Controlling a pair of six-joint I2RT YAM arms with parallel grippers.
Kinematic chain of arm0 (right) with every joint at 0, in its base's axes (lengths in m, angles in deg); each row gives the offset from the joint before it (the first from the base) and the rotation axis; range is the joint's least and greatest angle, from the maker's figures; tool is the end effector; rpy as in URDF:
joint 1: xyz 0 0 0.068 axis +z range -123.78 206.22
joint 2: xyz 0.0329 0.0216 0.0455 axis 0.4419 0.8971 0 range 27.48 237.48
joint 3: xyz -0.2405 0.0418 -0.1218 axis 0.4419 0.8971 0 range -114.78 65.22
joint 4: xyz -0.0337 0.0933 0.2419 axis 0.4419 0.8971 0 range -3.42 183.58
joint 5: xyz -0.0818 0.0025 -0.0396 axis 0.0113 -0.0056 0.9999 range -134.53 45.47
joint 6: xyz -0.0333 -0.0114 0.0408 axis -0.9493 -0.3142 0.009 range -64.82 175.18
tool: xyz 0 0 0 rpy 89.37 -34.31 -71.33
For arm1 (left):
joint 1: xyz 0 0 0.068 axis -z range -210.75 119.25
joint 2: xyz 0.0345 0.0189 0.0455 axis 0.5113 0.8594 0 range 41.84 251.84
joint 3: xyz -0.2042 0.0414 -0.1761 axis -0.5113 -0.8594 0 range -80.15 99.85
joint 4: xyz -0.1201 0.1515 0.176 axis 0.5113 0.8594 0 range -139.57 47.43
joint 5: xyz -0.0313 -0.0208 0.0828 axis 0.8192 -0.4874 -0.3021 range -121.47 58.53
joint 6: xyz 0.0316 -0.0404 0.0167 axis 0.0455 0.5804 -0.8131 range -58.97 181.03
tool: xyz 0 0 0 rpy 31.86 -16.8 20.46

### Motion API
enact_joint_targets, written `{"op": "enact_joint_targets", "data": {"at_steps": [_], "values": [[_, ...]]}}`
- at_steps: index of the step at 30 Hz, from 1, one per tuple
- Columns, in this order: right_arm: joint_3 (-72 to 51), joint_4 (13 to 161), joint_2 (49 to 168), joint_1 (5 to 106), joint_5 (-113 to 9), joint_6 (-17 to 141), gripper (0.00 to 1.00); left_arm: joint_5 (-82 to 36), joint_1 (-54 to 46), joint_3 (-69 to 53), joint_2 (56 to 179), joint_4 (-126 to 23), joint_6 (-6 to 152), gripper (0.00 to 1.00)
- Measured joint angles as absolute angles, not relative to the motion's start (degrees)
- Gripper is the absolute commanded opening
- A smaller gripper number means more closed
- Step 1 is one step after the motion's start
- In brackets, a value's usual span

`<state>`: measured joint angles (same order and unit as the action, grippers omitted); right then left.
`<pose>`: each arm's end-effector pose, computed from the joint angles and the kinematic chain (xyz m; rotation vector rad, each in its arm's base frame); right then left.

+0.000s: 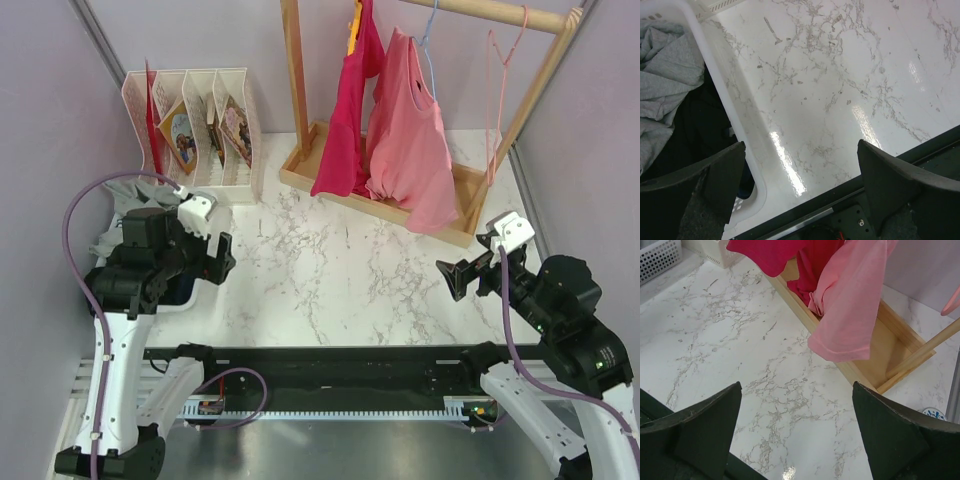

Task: Place the t-shirt on the hanger
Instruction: Pick up the T-shirt and place it in the bin.

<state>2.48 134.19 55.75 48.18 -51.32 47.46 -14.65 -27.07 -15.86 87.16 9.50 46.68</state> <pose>0.0559 0.0271 0.4019 -0.5445 1.7237 0.2837 0.1283 -0.0186 0.3679 0.5031 2.1884 -0.2329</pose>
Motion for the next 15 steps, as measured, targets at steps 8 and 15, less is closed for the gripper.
{"op": "enact_joint_targets", "data": {"at_steps": [8, 15], "values": [[2.48, 135.40, 58.28, 48.18, -54.14, 47.00, 0.98, -16.03, -29.93, -10.74, 91.97, 9.52, 49.02, 0.99], [1.52, 137.84, 61.30, 48.18, -55.43, 44.55, 0.98, -21.03, -37.89, 0.89, 106.48, 9.06, 48.10, 0.98]]}}
